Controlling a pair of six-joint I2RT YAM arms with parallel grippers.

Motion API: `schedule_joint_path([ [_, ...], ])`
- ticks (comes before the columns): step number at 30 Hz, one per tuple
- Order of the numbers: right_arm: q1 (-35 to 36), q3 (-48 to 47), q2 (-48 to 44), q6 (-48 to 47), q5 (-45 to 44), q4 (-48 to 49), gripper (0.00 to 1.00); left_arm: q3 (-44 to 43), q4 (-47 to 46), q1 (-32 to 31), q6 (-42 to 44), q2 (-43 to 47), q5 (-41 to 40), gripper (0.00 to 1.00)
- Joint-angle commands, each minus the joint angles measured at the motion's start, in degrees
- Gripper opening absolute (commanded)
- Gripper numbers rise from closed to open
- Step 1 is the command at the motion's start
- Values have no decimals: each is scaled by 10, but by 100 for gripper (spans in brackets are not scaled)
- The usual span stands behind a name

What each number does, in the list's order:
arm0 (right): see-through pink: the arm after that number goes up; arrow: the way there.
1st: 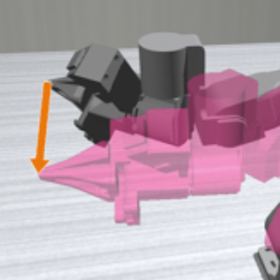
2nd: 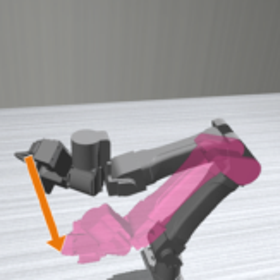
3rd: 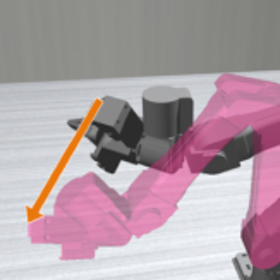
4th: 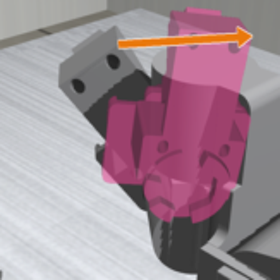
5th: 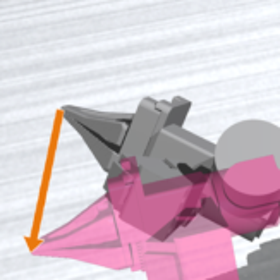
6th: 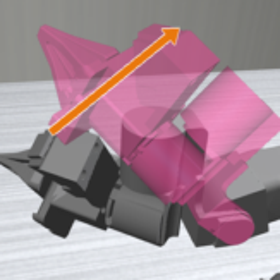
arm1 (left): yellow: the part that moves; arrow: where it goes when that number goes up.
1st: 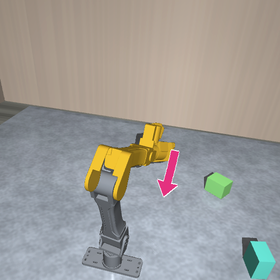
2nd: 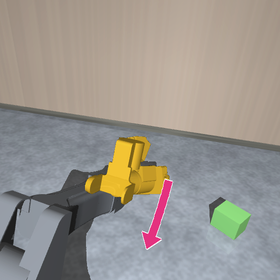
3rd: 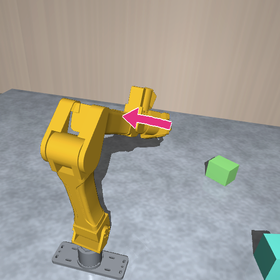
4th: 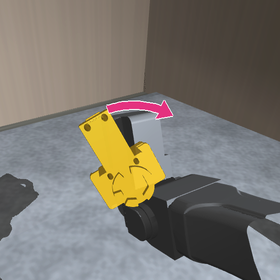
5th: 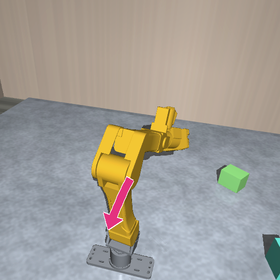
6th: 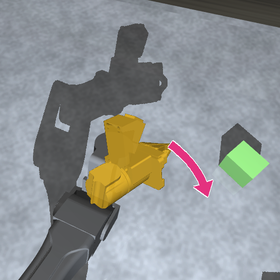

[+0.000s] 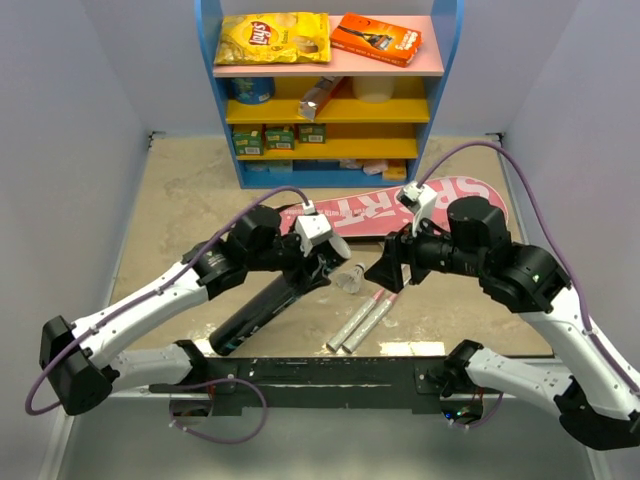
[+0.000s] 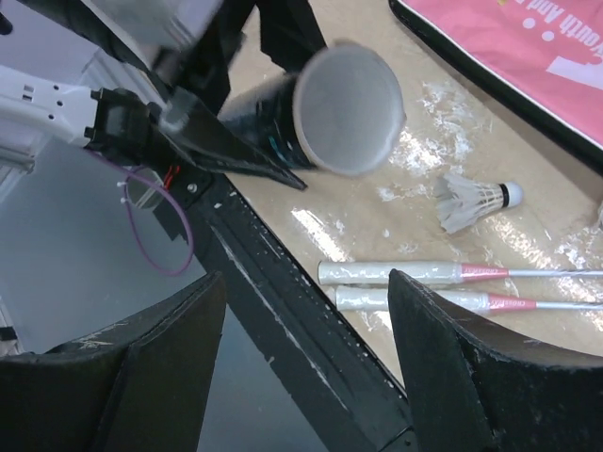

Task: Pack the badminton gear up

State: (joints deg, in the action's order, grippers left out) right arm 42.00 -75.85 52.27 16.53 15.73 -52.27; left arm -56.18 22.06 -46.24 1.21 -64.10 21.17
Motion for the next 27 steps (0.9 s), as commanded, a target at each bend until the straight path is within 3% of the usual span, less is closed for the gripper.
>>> schedule_joint_path([
  [1,0,-4,4,-24,36,23,73,-7,-50,-46,13,-29,-4,0],
  [9,1,22,19,-41,87,63,63,-25,-57,-110,21,-47,-30,0],
  [27,0,89,19,-19,146,128,40,21,-114,-119,-1,1,-12,0],
])
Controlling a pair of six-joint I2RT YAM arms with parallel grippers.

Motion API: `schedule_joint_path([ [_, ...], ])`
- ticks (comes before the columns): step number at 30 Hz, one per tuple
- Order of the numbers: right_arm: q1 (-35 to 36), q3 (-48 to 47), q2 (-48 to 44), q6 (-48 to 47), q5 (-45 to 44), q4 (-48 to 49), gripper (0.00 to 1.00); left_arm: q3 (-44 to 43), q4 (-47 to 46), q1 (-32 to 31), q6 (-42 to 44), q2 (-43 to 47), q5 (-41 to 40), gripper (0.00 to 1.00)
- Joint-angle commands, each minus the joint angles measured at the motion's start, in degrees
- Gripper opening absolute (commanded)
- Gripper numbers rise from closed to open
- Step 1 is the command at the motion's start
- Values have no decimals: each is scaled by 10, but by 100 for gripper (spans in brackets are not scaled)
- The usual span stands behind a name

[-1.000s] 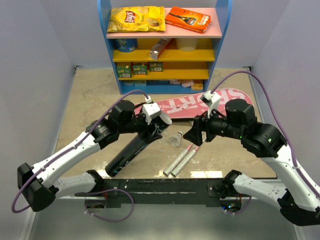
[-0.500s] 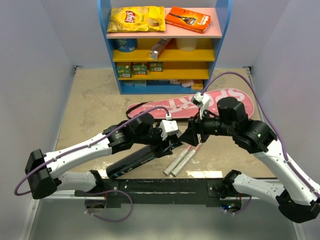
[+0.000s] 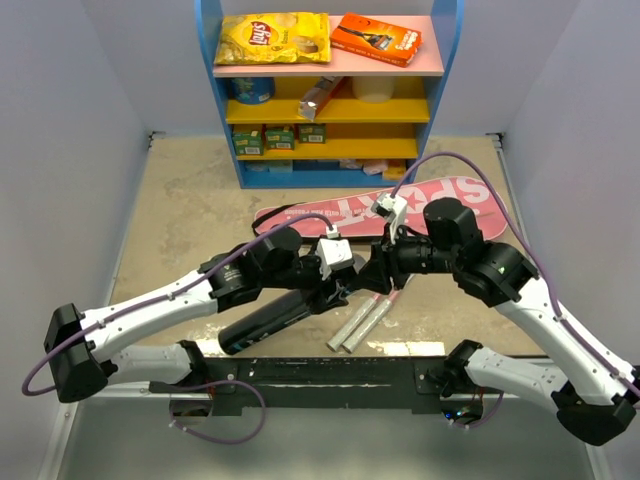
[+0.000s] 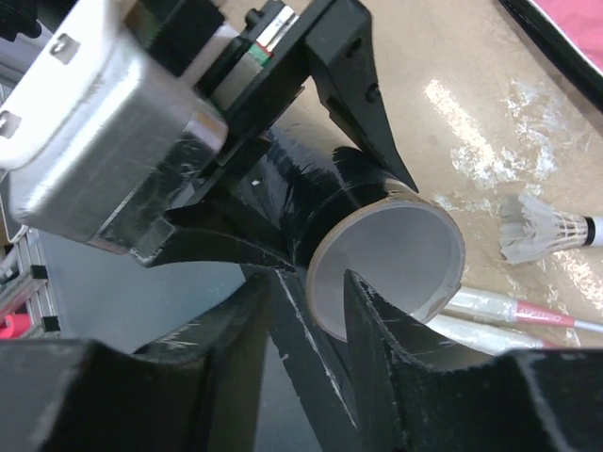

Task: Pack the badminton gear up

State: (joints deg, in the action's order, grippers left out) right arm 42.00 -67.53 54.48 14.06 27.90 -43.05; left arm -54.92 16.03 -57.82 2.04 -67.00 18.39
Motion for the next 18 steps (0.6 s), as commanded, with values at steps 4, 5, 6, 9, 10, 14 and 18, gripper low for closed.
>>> schedule_joint_path([
  [4,1,11,-6,12,34,45,30,12,-57,-4,-10,38,14,0],
  [5,0,13,-5,13,38,48,28,13,-56,-4,-10,39,14,0],
  [6,0,14,-5,16,40,49,23,14,-56,-4,-10,41,13,0],
  [9,0,22,-8,25,57,60,12,17,-56,-4,-12,47,13,0],
  [10,1,25,-9,27,62,63,7,21,-58,-4,-12,49,13,0],
  [14,1,29,-16,39,89,77,0,26,-61,-4,-14,61,14,0],
  [18,0,24,-29,58,120,87,0,31,-59,-5,-15,81,24,0],
])
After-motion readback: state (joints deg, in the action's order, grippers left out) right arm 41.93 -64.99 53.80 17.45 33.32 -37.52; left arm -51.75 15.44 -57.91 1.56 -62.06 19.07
